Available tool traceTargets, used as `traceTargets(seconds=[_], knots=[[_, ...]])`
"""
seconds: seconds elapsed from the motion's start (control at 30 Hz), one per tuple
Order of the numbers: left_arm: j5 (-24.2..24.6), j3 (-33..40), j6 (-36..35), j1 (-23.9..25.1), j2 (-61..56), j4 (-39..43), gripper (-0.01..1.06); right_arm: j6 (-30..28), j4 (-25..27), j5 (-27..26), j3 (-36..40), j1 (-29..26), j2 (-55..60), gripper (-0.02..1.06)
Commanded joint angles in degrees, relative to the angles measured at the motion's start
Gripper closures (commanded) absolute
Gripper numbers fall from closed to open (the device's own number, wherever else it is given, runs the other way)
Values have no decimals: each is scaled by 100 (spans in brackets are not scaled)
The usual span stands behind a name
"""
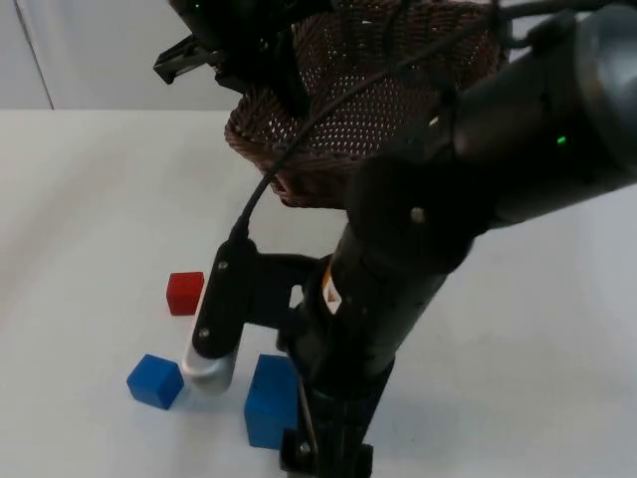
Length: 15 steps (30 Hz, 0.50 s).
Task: Pick up the basket with the left hand and place the largest block into the basket with the right hand.
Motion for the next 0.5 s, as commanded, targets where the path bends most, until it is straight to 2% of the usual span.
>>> traceTargets(seconds=[0.0, 0.1, 0.23, 0.33, 0.37, 0.4, 0.47], knots=[[-20, -19, -9, -20, -76, -116, 105, -66, 127, -114, -180, 5, 206, 12], [-20, -19, -9, -20, -76, -116, 105, -66, 155, -239, -233, 5, 291, 15], [-20, -19, -9, -20, -76, -116, 105, -66, 154, -297, -237, 5, 326, 29], [-20, -19, -9, -20, -76, -76, 105, -24, 154, -275, -237, 5, 326, 54], [-20, -19, -9, -20, -76, -76, 105, -24, 154, -263, -237, 5, 326, 65], [-20, -19, -9, -20, -76, -76, 105, -24, 154, -263, -237, 5, 326, 65], [-20, -19, -9, -20, -76, -76, 105, 11, 157, -191, -237, 5, 326, 87]])
